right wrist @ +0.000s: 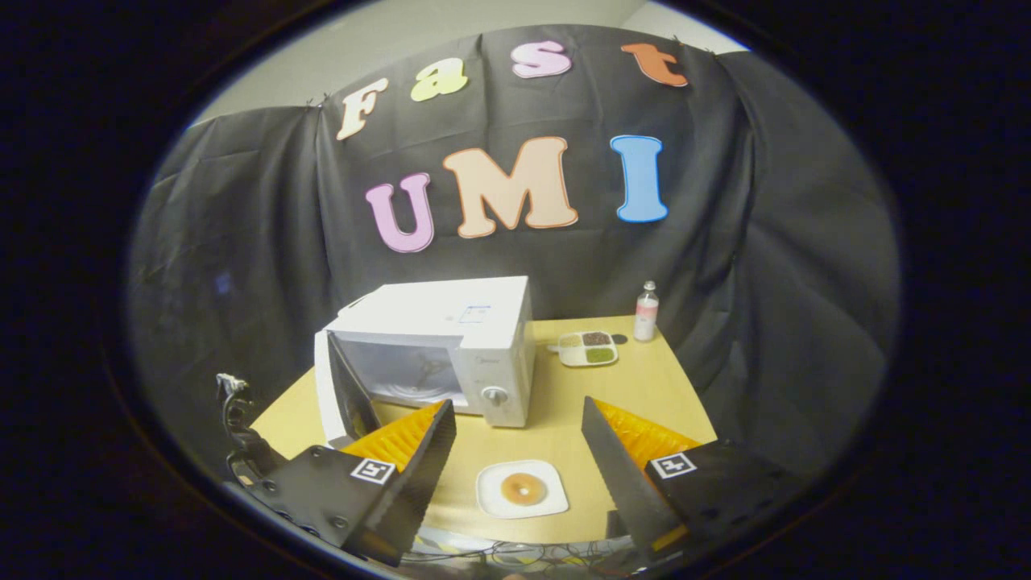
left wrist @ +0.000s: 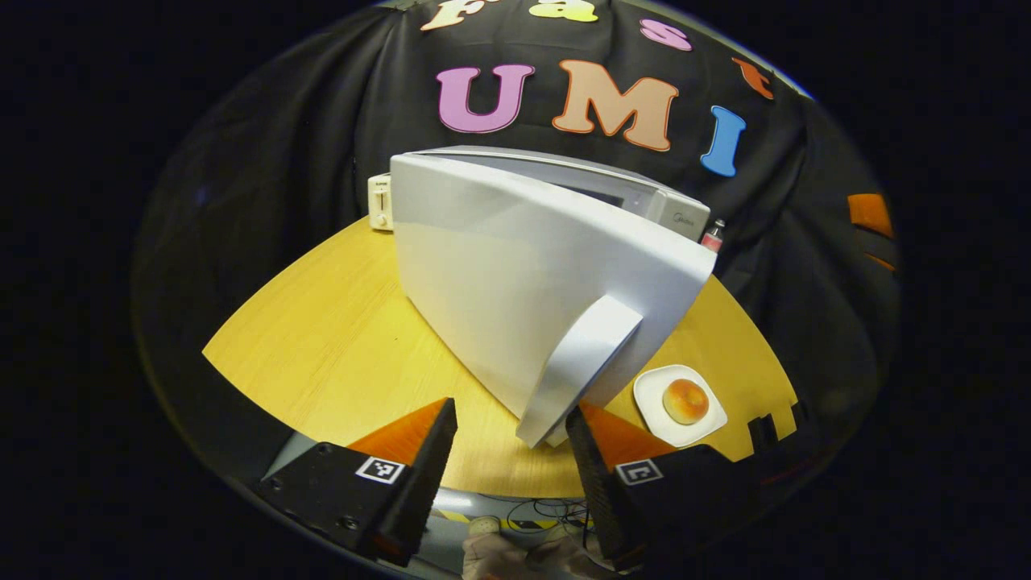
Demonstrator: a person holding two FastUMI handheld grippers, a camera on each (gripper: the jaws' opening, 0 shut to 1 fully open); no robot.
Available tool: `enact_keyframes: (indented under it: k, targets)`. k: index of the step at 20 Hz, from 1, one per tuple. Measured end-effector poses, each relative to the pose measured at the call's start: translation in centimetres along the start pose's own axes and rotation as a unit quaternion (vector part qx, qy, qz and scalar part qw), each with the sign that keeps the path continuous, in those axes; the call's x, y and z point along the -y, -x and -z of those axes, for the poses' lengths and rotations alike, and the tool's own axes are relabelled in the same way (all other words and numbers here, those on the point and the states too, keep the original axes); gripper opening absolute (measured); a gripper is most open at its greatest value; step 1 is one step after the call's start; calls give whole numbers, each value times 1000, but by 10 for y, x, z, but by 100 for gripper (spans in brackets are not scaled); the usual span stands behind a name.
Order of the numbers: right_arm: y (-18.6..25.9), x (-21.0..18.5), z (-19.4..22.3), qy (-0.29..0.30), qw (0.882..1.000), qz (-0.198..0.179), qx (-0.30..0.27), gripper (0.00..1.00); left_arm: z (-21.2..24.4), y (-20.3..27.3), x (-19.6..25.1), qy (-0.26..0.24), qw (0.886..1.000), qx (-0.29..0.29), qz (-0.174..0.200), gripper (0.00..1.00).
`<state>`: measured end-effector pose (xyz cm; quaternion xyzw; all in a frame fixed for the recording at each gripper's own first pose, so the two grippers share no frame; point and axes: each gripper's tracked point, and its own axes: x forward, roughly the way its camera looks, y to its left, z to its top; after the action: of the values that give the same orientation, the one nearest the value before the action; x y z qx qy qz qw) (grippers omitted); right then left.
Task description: Open the microwave oven with the left hand, put the food in, and close the microwave oven.
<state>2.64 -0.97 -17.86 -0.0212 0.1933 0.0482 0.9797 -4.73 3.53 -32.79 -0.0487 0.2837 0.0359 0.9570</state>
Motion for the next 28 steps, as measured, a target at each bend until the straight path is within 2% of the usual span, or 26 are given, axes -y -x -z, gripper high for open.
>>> enact_keyframes:
  k: [3, 7, 13, 14, 15, 16, 17, 19, 20, 21, 22, 28]
  targets:
    - [-5, -11, 9, 7, 1000, -6, -10, 98, 3, 12, -19, 15, 1000, -3, -9, 94]
    - [-11, -22, 23, 4, 1000, -13, -23, 99, 2, 36, -53, 3, 999, 2, -37, 94]
    - [-31, -20, 59, 26, 998, -2, -51, 99, -3, 77, -124, 53, 991, 25, -117, 93]
    - [-36, -18, 66, 29, 998, 1, -60, 99, -3, 83, -137, 64, 989, 29, -132, 94]
    - [-39, -14, 75, 33, 997, 4, -67, 92, -5, 88, -149, 72, 986, 37, -149, 94]
    - [-44, -12, 81, 36, 997, 7, -73, 92, -7, 92, -162, 74, 983, 44, -164, 94]
    - [-48, -11, 90, 35, 996, 6, -84, 99, -5, 98, -174, 77, 980, 44, -179, 92]
    - [-53, -9, 104, 28, 995, 5, -101, 99, -6, 108, -199, 78, 973, 49, -210, 93]
    - [-57, -7, 112, 25, 994, 5, -109, 92, -8, 114, -213, 80, 969, 52, -227, 92]
    - [-61, -4, 119, 22, 993, 7, -117, 92, -11, 118, -224, 84, 966, 57, -239, 92]
    - [-65, -2, 127, 19, 992, 8, -128, 99, -14, 122, -235, 91, 961, 61, -252, 92]
    - [-86, 0, 171, 1, 982, 3, -188, 99, -49, 163, -271, 112, 929, 117, -333, 92]
